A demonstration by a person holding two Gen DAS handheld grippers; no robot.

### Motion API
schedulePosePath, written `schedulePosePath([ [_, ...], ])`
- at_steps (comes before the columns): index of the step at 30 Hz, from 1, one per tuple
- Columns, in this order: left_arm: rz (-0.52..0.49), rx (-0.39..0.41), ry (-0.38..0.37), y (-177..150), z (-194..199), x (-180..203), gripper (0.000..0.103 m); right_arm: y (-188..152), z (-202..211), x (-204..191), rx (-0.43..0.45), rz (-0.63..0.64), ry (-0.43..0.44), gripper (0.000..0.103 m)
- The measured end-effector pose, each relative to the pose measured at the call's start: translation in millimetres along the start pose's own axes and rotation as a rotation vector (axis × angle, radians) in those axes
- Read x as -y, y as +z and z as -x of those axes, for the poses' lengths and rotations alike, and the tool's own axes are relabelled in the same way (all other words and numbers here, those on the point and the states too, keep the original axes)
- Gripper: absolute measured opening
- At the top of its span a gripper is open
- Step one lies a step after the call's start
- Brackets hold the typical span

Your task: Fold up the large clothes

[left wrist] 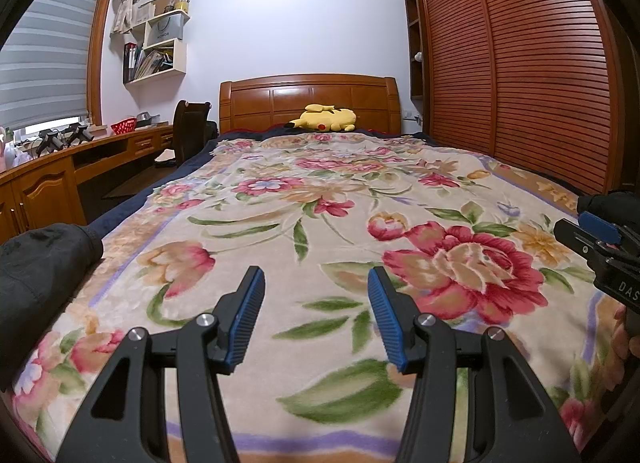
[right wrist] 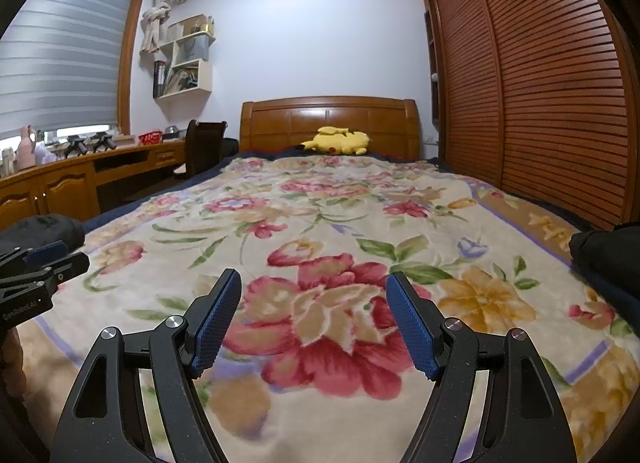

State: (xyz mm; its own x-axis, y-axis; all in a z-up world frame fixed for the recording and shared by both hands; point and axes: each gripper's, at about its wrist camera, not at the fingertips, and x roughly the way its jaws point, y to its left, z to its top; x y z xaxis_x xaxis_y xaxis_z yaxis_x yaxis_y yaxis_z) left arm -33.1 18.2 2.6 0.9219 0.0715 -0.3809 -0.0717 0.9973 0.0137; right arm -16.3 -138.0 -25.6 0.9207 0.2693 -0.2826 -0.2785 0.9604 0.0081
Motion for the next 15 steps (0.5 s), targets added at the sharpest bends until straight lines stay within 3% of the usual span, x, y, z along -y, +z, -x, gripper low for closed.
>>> schedulePosePath([
  [15,0.000,0.001,-0.002,-0.4,0.1,0.5,0.053,0.1,-0.7,0.8,-0.001,0.001,0.001,0.077],
])
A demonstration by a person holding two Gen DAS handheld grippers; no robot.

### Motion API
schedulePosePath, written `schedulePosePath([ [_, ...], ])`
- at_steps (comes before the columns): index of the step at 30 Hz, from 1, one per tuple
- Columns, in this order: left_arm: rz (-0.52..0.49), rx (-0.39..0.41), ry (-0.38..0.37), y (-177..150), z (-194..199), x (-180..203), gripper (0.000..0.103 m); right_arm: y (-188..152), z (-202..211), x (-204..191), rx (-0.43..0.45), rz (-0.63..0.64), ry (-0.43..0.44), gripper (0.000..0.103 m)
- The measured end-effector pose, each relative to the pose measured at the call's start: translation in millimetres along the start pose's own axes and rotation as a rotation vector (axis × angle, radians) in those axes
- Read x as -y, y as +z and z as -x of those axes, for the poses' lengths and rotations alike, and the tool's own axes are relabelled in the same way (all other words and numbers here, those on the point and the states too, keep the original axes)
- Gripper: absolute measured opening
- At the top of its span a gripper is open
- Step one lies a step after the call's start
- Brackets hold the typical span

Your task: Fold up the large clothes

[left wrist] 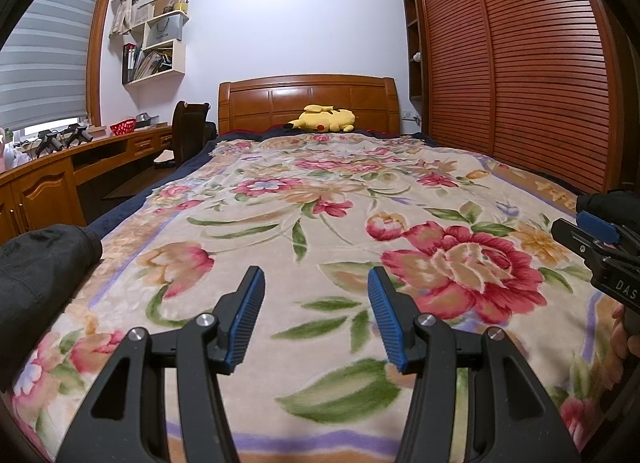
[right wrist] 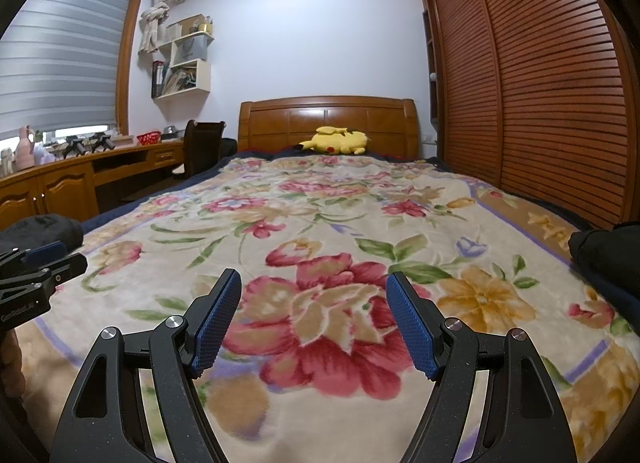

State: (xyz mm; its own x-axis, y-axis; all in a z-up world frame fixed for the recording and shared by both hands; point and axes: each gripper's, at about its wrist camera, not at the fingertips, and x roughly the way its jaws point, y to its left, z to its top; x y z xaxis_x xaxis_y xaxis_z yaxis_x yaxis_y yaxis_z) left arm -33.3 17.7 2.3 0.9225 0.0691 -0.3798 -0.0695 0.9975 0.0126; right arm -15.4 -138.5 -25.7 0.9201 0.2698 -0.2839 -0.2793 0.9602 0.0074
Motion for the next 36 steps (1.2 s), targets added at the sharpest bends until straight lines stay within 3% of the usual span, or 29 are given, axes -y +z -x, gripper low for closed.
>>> schedulePosePath([
  [36,-0.001,0.003,0.003,1.5,-0.2,2.4,0.053,1.1,-1.5,2.2,-0.002,-0.001,0.002,0.077],
])
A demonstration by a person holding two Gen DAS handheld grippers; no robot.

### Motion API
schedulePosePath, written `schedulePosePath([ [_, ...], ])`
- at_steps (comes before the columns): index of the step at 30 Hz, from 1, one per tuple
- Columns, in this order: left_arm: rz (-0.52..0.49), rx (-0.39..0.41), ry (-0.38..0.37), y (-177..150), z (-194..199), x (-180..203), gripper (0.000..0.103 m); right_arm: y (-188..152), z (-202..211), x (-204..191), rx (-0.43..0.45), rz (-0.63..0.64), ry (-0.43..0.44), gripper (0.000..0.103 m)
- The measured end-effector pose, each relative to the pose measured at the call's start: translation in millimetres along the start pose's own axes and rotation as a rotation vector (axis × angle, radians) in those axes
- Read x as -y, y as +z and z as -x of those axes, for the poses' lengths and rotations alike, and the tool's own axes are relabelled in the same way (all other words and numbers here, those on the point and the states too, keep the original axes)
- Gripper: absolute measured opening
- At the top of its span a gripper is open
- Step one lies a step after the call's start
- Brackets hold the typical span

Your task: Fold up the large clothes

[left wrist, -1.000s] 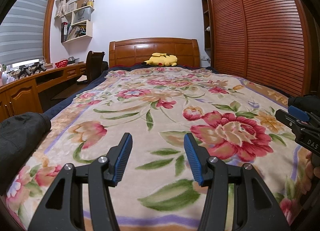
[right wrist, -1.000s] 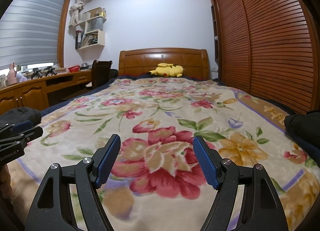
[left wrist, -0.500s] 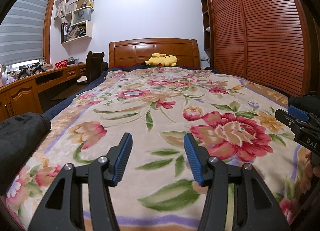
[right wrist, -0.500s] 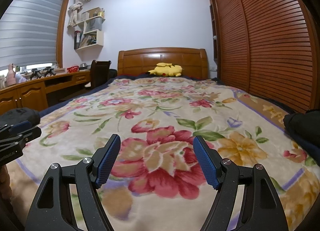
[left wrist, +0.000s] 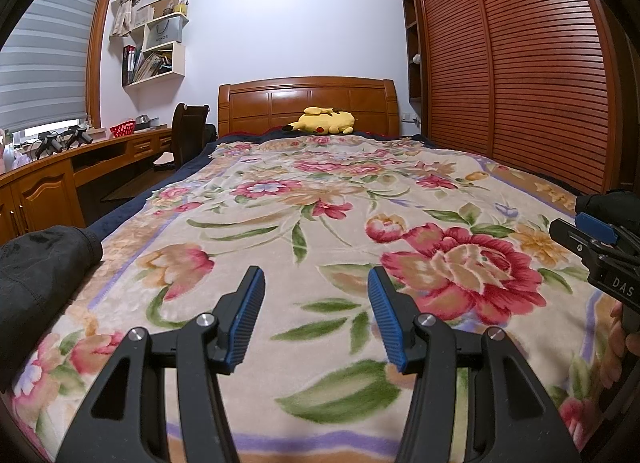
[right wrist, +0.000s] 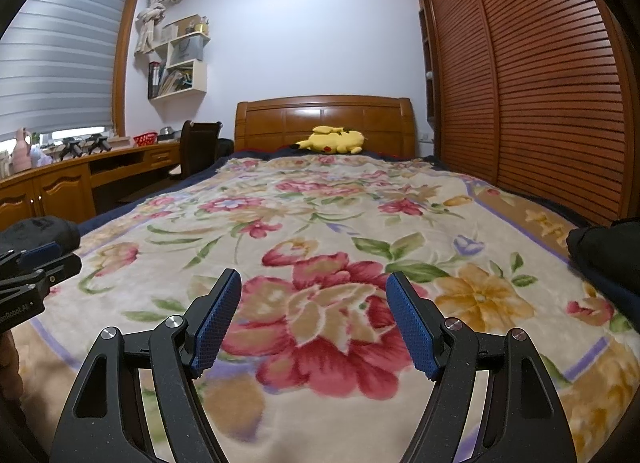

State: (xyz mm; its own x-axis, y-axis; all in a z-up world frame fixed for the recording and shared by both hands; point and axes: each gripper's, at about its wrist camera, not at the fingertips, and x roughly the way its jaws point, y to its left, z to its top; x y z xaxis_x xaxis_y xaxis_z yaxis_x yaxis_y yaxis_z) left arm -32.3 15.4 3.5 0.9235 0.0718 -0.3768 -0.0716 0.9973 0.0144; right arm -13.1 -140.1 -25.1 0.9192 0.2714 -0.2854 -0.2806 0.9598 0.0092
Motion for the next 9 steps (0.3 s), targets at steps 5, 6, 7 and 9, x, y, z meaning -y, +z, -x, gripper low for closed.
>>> schedulePosePath([
  [5,0.001,0.001,-0.002,0.5,0.2,0.7,0.053,0.6,0.4,-0.2,0.001,0.002,0.001,0.077],
  [6,0.001,0.001,-0.002,0.9,-0.1,1.4,0.053,0.0,-0.1,-0.1,0.002,0.002,0.000,0.077],
  [7,0.000,0.001,0.000,0.5,0.2,0.8,0.053,-0.5,-0.6,0.2,0.002,0.002,0.000,0.077],
  [9,0.001,0.001,-0.003,0.7,-0.1,1.0,0.053,-0.6,-0.9,0.4,0.000,0.001,0.001,0.077],
])
